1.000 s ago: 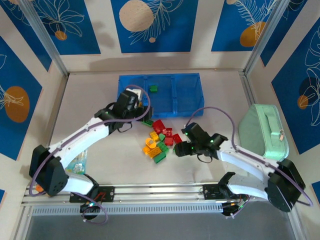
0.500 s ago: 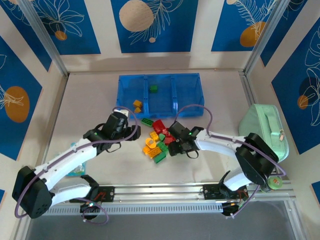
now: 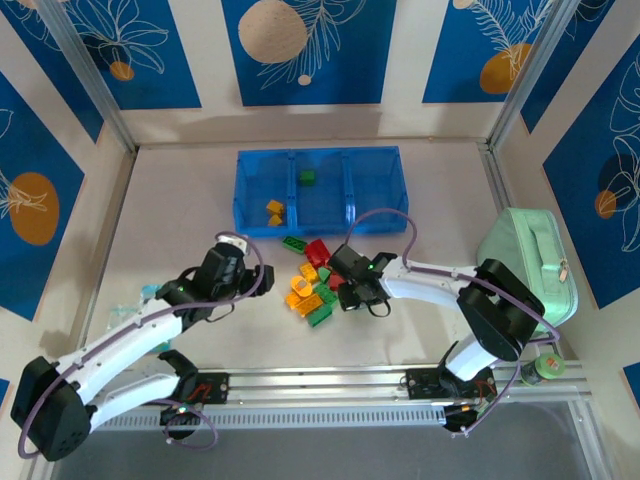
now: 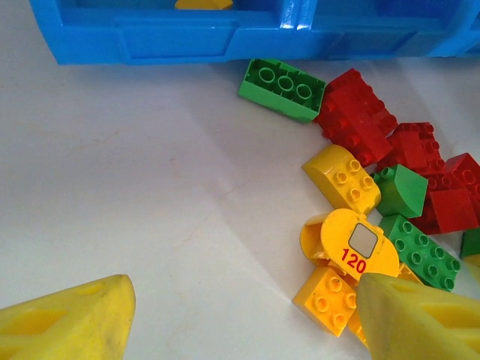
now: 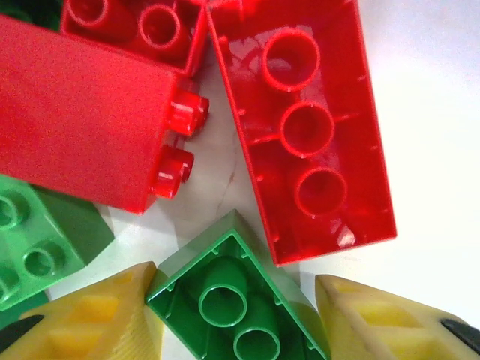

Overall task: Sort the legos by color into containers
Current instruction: Pick up the lego from the bottom-center of the table.

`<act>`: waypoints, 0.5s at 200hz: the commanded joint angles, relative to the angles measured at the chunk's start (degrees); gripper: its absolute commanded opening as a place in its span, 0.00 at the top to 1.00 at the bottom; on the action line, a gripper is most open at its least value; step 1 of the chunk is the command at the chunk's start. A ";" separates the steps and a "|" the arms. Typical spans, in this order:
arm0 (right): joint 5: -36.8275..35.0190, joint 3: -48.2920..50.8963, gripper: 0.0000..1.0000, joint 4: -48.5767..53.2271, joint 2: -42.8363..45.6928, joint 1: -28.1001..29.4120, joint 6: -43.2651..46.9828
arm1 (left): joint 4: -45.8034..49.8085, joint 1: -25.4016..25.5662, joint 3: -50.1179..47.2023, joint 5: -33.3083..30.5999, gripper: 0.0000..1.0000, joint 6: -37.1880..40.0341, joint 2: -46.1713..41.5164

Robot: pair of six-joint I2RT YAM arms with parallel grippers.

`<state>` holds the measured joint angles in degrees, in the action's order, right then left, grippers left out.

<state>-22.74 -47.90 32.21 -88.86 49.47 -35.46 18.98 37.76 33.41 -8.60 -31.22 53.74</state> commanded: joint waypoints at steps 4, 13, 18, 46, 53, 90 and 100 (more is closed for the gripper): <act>-1.16 -1.45 0.60 5.00 1.68 2.05 -2.90 | -0.72 0.36 -1.71 0.42 0.23 -1.28 -1.66; -1.48 -2.11 0.62 6.29 2.38 2.96 -3.65 | -0.61 0.39 -2.47 0.43 0.23 -1.47 -2.31; -1.75 -2.57 0.62 7.09 2.77 3.38 -3.93 | -0.53 0.33 -2.91 0.22 0.23 -1.62 -2.88; -3.50 -6.60 0.63 11.69 4.81 4.43 -4.46 | -0.39 0.39 -5.50 -1.31 0.23 -1.90 -5.94; -3.79 -7.83 0.63 12.38 5.45 4.45 -4.24 | -0.21 0.33 -5.86 -1.39 0.23 -1.91 -6.63; -1.46 -15.97 0.62 11.56 6.13 -0.09 0.86 | 0.83 0.35 -7.52 -1.50 0.23 -1.38 -8.28; 0.71 -18.84 0.62 10.99 4.88 -2.62 2.38 | 1.35 0.34 -7.74 -1.51 0.23 -1.34 -8.44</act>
<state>-24.84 -61.08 42.89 -83.44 51.42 -36.71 18.90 37.76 26.65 -9.13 -32.56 46.17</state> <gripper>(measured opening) 0.473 0.773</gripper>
